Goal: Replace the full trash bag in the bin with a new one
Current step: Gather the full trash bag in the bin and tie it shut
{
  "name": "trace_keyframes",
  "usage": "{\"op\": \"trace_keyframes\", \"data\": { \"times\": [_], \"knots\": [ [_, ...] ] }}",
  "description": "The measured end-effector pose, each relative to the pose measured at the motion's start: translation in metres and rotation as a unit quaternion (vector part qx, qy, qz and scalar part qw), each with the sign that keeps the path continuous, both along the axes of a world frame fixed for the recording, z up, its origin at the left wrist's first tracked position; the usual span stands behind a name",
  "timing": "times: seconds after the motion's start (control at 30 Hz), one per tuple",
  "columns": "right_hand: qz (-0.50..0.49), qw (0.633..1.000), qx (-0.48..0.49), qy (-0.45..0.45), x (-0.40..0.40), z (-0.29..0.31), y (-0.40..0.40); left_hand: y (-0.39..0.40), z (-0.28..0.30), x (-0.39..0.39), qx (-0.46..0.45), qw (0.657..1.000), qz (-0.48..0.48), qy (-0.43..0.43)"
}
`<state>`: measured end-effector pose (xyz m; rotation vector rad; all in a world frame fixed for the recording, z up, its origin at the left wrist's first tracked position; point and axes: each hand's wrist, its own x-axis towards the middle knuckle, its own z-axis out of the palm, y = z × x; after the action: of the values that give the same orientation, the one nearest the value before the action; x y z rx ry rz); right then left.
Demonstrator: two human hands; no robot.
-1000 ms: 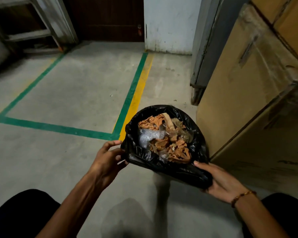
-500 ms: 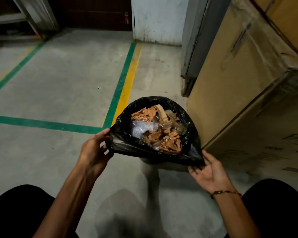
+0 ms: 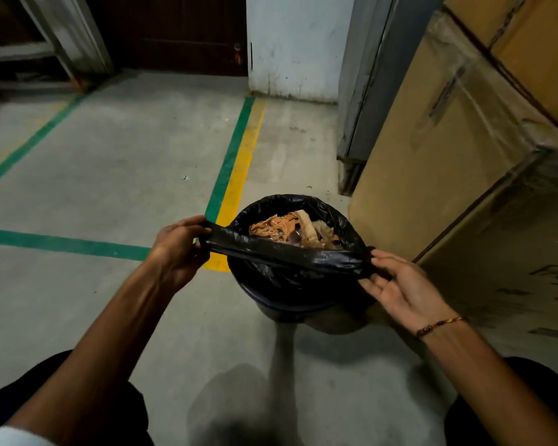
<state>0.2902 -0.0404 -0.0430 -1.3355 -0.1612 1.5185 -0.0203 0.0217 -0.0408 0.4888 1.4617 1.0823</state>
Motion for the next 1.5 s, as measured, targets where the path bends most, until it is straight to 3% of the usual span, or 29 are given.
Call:
{"op": "trace_keyframes", "data": {
  "times": [0.17,0.23,0.33,0.47,0.6,0.77,0.93,1.0,1.07,1.13,1.2,1.23,1.27,1.33,1.4,1.5],
  "knots": [
    [-0.017,0.989,0.031,-0.145,-0.016,-0.017,0.012,0.003,-0.022,0.002,-0.046,0.999,-0.027,-0.007],
    [-0.025,0.978,0.009,-0.206,-0.023,-0.029,0.016,0.005,-0.034,0.003,-0.084,0.994,-0.052,0.043],
    [-0.029,0.977,-0.027,-0.211,-0.020,-0.048,0.029,0.008,-0.039,0.005,-0.114,0.983,-0.084,0.118],
    [-0.015,0.971,-0.050,-0.232,-0.015,-0.052,0.052,0.013,-0.032,0.005,-0.145,0.973,-0.130,0.123],
    [0.021,0.898,0.038,-0.438,-0.017,-0.038,0.054,0.019,-0.038,0.006,-0.102,0.977,-0.111,0.151],
    [0.021,0.872,0.105,-0.477,-0.012,-0.029,0.048,0.024,-0.040,0.004,-0.033,0.995,-0.016,0.090],
    [0.099,0.758,0.202,-0.613,-0.018,-0.019,0.013,0.029,-0.041,-0.004,0.055,0.996,0.055,0.032],
    [0.099,0.732,0.224,-0.635,-0.019,-0.026,-0.007,0.026,-0.035,-0.011,0.097,0.991,0.090,0.022],
    [0.101,0.770,0.215,-0.592,-0.017,-0.031,-0.024,0.022,-0.026,-0.019,0.138,0.983,0.117,0.027],
    [0.106,0.842,0.172,-0.500,-0.015,-0.034,-0.032,0.017,-0.017,-0.030,0.165,0.974,0.152,0.032],
    [0.112,0.866,0.134,-0.468,-0.014,-0.035,-0.033,0.012,-0.013,-0.042,0.150,0.969,0.185,0.062],
    [0.121,0.861,0.117,-0.480,-0.013,-0.034,-0.032,0.008,-0.013,-0.045,0.122,0.972,0.180,0.090],
    [0.147,0.836,0.098,-0.520,-0.014,-0.030,-0.032,0.003,-0.014,-0.046,0.083,0.978,0.149,0.119],
    [0.193,0.717,0.087,-0.664,-0.018,-0.018,-0.033,-0.005,-0.018,-0.037,-0.001,0.991,0.032,0.128],
    [0.167,0.605,0.161,-0.762,-0.026,0.002,-0.029,-0.003,-0.018,-0.026,-0.043,0.991,-0.060,0.115],
    [0.135,0.550,0.250,-0.786,-0.038,0.030,0.002,0.013,-0.011,-0.013,-0.031,0.985,-0.096,0.139]
  ]
}}
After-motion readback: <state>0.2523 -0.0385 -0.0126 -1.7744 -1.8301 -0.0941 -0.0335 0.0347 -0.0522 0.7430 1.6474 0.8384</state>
